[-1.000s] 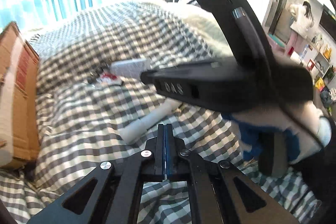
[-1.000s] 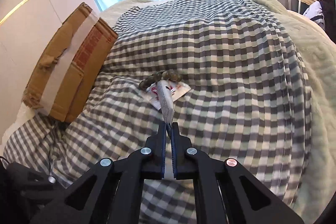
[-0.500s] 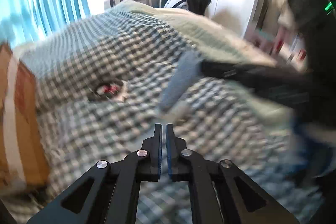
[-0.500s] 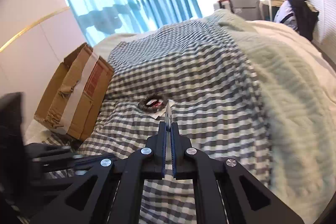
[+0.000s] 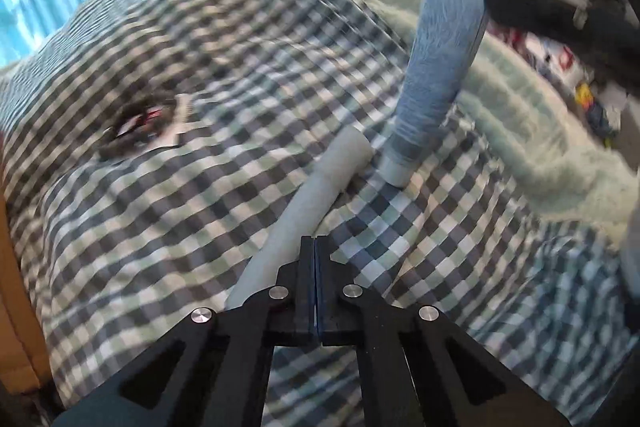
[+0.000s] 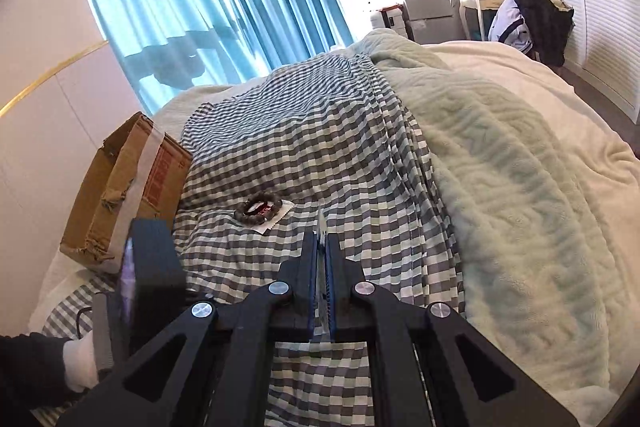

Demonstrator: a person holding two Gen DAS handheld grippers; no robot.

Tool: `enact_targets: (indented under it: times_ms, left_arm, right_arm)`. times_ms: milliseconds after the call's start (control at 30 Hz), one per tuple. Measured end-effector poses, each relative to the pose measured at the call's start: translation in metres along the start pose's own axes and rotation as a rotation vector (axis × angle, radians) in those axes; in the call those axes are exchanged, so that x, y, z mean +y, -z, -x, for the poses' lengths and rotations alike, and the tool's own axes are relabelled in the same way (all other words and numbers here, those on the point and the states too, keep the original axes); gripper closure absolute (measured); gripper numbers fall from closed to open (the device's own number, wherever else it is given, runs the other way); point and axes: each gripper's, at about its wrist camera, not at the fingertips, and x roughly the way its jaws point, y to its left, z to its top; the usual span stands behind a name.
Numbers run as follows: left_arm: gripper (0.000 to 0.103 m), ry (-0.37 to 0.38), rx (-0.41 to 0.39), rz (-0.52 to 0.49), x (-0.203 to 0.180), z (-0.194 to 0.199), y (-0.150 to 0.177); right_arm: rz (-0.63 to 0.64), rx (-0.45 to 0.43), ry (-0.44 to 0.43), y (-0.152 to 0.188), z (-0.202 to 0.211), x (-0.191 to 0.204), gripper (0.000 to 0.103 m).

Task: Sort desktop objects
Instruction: 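Carry the white stick and BOP tube over the cardboard box with both grippers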

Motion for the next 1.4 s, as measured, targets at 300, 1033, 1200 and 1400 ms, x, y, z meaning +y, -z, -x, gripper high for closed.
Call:
enact_targets:
  times_ms: [300, 1033, 1200, 1400]
  left_arm:
    - [0.103, 0.066, -0.143, 0.115, 0.020, 0.071, 0.000]
    - [0.096, 0.134, -0.024, 0.100, 0.026, -0.022, -0.033]
    - [0.097, 0.121, -0.102, 0.110, 0.030, 0.022, -0.033]
    - [0.103, 0.111, -0.241, 0.145, 0.045, 0.096, -0.032]
  right_arm:
    - [0.037, -0.027, 0.004, -0.006, 0.012, 0.023, 0.100]
    - [0.073, -0.059, 0.079, -0.034, 0.042, 0.023, 0.100]
    - [0.078, -0.075, 0.062, -0.035, 0.042, 0.039, 0.100]
    - [0.114, -0.106, 0.033, -0.044, 0.053, 0.070, 0.100]
